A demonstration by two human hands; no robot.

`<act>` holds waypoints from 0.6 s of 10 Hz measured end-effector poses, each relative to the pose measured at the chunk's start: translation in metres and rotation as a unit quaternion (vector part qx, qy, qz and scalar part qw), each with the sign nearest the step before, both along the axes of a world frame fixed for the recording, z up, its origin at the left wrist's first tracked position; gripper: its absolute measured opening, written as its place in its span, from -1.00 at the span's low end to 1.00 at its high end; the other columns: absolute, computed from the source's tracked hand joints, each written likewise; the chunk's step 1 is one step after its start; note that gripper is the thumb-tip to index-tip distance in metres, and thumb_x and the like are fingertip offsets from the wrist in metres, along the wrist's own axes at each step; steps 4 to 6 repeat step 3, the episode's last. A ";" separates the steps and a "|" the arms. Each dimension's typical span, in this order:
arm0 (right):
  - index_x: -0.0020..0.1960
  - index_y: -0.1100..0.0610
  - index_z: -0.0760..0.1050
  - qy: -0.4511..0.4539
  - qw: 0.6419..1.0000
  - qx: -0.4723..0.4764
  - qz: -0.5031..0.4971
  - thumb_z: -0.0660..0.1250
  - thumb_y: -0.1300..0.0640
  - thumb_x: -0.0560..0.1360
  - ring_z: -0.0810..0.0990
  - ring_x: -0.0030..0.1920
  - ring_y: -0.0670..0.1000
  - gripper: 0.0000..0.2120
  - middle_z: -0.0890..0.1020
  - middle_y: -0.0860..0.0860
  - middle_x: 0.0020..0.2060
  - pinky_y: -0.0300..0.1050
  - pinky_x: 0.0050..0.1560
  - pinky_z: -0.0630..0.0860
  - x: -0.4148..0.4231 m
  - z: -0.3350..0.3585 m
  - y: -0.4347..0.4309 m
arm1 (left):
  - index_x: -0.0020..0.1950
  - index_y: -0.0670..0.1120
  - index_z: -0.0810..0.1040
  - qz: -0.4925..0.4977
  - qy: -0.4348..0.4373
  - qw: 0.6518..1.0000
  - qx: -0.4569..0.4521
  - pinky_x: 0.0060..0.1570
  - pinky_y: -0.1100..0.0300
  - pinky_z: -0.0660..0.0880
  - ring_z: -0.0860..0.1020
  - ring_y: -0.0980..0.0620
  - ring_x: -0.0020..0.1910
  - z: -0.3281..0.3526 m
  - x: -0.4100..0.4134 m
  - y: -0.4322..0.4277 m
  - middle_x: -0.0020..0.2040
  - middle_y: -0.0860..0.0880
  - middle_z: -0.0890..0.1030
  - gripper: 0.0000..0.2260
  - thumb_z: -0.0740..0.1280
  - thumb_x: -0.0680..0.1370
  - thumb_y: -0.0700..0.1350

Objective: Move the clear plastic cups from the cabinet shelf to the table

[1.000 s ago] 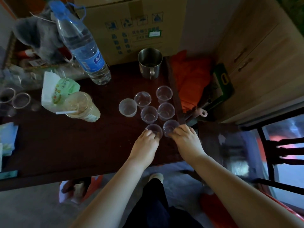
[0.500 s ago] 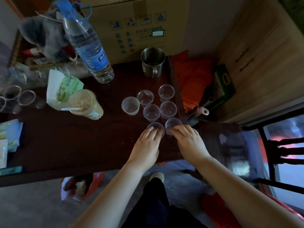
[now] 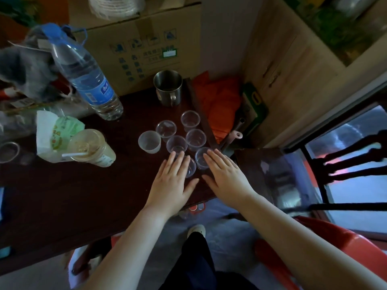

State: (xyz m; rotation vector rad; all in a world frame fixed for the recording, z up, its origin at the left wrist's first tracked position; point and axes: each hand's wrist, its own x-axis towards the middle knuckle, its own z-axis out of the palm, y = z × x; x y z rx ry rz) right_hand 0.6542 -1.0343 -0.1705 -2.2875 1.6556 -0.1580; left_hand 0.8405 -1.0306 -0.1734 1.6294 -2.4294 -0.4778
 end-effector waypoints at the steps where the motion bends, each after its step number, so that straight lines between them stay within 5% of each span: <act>1: 0.49 0.15 0.12 0.001 1.000 -0.002 -0.018 0.13 -0.08 0.58 0.07 0.50 0.03 -0.44 0.22 0.08 0.48 -0.06 0.48 0.01 0.003 0.011 0.013 | 0.49 -0.10 0.10 -0.005 -0.003 1.000 -0.008 0.46 0.02 -0.04 -0.09 0.00 0.50 0.013 0.004 0.007 0.53 -0.09 0.10 -0.38 -0.06 0.55 0.25; 6: 0.48 0.14 0.14 -0.021 0.999 -0.033 -0.038 0.13 -0.10 0.58 0.14 0.48 0.05 -0.44 0.27 0.08 0.46 -0.08 0.46 0.09 0.011 0.049 0.051 | 0.50 -0.07 0.03 -0.032 0.006 0.998 -0.044 0.47 0.01 -0.03 -0.10 0.00 0.50 0.052 0.011 0.039 0.54 -0.08 0.07 -0.38 -0.07 0.54 0.26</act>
